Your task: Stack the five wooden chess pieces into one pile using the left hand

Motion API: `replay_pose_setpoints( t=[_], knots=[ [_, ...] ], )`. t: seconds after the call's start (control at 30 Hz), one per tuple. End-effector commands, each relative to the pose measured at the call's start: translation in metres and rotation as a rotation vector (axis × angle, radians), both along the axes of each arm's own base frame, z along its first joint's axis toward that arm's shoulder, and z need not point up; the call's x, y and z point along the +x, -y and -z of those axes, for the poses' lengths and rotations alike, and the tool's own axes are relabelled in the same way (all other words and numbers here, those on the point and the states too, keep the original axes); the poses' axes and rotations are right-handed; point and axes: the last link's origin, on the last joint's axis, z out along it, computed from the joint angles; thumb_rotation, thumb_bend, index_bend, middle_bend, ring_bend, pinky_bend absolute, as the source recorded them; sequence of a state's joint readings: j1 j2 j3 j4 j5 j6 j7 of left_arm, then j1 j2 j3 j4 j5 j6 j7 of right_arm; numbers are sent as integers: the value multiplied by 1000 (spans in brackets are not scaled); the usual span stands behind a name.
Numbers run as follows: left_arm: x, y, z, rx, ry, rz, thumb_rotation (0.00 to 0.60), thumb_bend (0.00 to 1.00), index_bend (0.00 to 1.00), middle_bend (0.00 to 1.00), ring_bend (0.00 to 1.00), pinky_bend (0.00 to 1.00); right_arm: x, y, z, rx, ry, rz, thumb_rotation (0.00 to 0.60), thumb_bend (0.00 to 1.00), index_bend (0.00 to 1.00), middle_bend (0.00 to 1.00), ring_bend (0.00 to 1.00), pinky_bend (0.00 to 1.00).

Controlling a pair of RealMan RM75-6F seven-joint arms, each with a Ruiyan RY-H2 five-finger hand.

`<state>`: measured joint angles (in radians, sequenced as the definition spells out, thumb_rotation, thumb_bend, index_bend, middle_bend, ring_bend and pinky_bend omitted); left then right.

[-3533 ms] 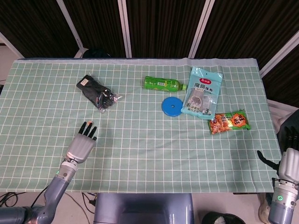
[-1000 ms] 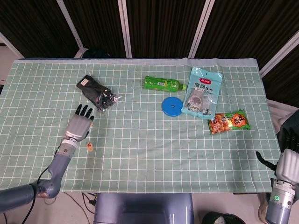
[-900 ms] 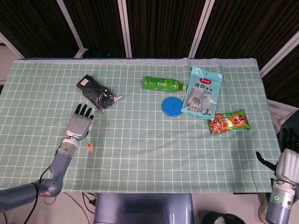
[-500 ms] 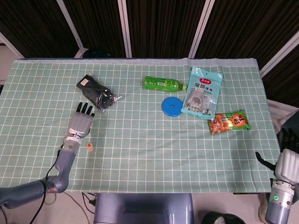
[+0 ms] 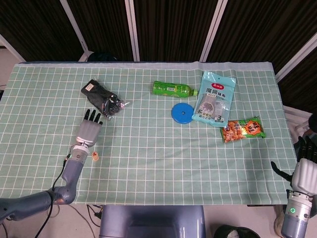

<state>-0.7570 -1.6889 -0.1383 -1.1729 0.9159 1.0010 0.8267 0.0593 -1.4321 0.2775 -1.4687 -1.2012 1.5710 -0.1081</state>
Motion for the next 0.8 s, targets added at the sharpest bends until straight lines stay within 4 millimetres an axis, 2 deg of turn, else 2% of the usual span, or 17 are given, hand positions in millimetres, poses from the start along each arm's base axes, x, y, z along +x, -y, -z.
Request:
replay_pose_setpoints(
  t=[0.03, 0.47, 0.8],
  knots=[
    [0, 0, 1, 5, -10, 3, 600, 293, 444, 112, 0, 54, 0, 0, 0, -1, 1, 0, 600, 247, 64, 2, 21, 0],
    [-8, -1, 0, 25, -55, -19, 600, 293, 445, 111, 0, 54, -1, -1, -1, 0, 1, 2, 600, 247, 64, 2, 21, 0],
    [-5, -2, 0, 28, -48, -6, 600, 293, 446, 112, 0, 54, -1, -1, 1, 4, -1, 3, 600, 247, 64, 1, 21, 0]
  ],
)
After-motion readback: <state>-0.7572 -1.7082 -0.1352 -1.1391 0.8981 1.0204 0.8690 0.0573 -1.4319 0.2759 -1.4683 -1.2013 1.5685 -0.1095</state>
